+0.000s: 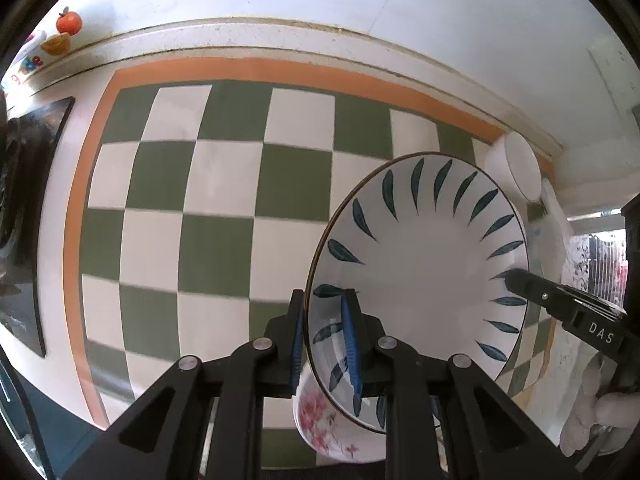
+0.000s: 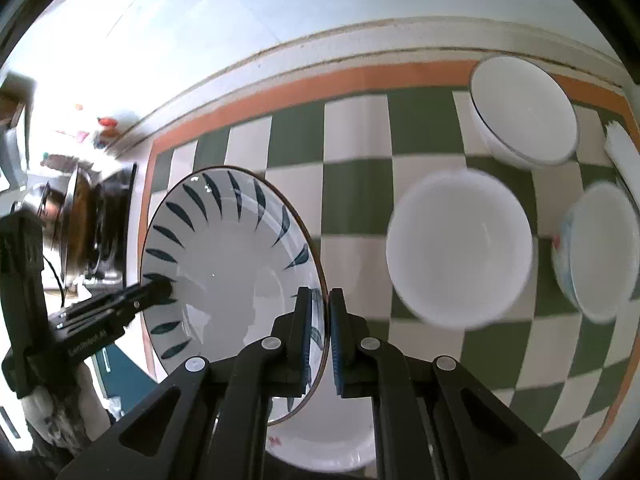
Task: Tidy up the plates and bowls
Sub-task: 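Gather the blue-striped plate onto the stack, gripping all with both tools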
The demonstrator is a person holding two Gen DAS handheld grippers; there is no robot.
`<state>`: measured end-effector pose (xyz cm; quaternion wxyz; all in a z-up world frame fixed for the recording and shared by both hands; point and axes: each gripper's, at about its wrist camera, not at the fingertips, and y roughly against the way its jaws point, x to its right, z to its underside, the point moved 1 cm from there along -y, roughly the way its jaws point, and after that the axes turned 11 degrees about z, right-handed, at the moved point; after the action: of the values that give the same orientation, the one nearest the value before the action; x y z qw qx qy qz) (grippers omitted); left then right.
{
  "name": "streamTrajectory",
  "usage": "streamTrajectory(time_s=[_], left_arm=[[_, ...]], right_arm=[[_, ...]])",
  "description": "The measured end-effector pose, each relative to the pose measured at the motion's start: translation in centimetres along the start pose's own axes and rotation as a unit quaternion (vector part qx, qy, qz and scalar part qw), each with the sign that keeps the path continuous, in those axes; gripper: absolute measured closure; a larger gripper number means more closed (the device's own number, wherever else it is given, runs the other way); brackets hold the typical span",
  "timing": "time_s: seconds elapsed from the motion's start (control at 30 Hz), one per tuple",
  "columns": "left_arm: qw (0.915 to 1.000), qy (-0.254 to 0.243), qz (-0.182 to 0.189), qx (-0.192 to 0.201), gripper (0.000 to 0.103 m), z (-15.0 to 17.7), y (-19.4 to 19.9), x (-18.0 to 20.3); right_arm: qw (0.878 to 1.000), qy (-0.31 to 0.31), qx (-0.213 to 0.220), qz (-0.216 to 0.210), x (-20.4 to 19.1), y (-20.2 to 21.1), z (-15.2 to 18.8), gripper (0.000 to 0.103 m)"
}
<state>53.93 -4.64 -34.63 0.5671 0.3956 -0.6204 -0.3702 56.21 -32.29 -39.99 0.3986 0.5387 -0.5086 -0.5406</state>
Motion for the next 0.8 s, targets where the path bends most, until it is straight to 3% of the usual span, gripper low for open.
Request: streamTrajectory(time_s=[0.37,0.8], left_arm=[[0.9998,0.004,-0.008,-0.02,0.088,6.5,-0.9,0.5],[0.9977,-0.004,-0.026,-0.062,0.087,9.0,-6.2,0.4]], right_arm=[[1.0,0.004,-0.026,-0.012,1.7,-1.2,7.9,0.094],[0.998,-0.009,-0.067,0.001,4.2,-6.6,11.8,0.094]])
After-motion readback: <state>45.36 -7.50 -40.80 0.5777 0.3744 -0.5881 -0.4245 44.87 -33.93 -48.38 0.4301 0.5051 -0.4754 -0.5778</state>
